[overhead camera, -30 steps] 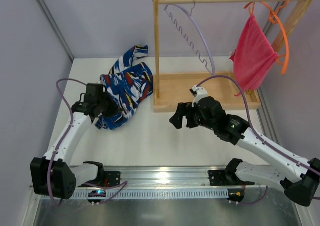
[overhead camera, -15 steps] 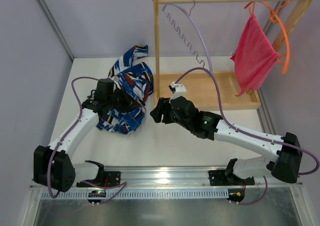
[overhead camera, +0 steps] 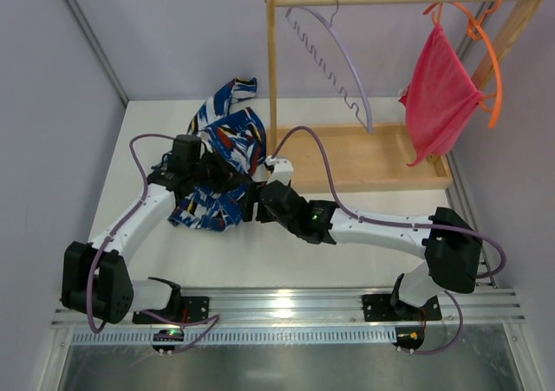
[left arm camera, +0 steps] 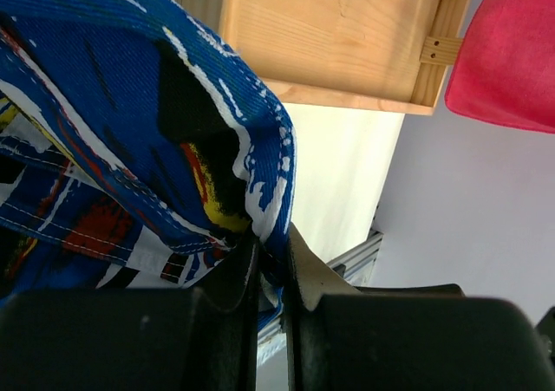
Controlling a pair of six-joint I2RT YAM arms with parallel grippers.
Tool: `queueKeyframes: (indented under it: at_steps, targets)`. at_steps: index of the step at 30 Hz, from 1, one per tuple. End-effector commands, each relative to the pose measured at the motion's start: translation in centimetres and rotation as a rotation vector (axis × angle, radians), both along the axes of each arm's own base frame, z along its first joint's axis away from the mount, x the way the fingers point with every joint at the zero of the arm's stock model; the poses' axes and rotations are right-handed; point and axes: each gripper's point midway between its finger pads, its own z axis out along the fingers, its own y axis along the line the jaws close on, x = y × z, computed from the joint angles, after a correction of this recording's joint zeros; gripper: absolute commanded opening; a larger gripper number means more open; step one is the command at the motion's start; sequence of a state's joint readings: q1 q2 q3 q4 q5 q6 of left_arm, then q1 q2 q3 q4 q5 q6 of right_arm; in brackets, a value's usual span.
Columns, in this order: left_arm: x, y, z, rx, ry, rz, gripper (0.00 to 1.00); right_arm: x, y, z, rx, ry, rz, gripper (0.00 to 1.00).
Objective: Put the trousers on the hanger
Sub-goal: Fold the trousers
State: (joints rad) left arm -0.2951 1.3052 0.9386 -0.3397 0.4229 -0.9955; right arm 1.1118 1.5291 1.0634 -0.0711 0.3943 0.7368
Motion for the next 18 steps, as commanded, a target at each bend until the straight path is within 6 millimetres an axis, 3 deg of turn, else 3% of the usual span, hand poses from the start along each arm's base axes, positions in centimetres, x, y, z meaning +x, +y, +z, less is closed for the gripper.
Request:
queueKeyframes:
  at_steps: [1,8,11,12,13,14,15,16,17,18]
  targets:
    - [0.9,-1.2,2.9,-0.07,-0.083,-0.029,0.01,1.7,1.8,3.4,0.116,-0.08,-0.05,0.77]
    - [1.2,-0.8,2.7,-0.044,-0.085,-0.001,0.02,1.7,5.1,2.7,0.165,-0.109,0.052,0.72]
    - [1.5,0.4,3.3,0.019,-0.119,0.047,0.04,1.2,5.7,2.2,0.198,-0.134,0.102,0.45]
    - [1.6,0.6,3.5,0.034,-0.132,0.042,0.09,1.2,5.6,2.3,0.203,-0.139,0.102,0.36]
    - [1.8,0.8,4.1,0.05,-0.137,0.048,0.18,1.2,5.3,2.6,0.206,-0.143,0.096,0.13]
    - [1.9,1.1,4.2,0.07,-0.139,0.058,0.43,1.3,4.6,1.9,0.175,-0.136,0.075,0.04]
    - [2.0,1.5,4.4,0.094,-0.145,0.062,0.55,1.4,4.0,1.7,0.161,-0.129,0.056,0.04]
    - [2.3,2.4,4.9,0.155,-0.153,0.087,0.64,1.2,3.4,2.8,0.173,-0.137,0.046,0.04]
    - [2.5,3.2,5.0,0.192,-0.151,0.108,0.76,1.1,2.2,1.8,0.131,-0.126,0.029,0.04]
    - [2.5,3.9,5.2,0.229,-0.146,0.128,0.8,0.8,1.6,1.9,0.117,-0.13,0.032,0.04]
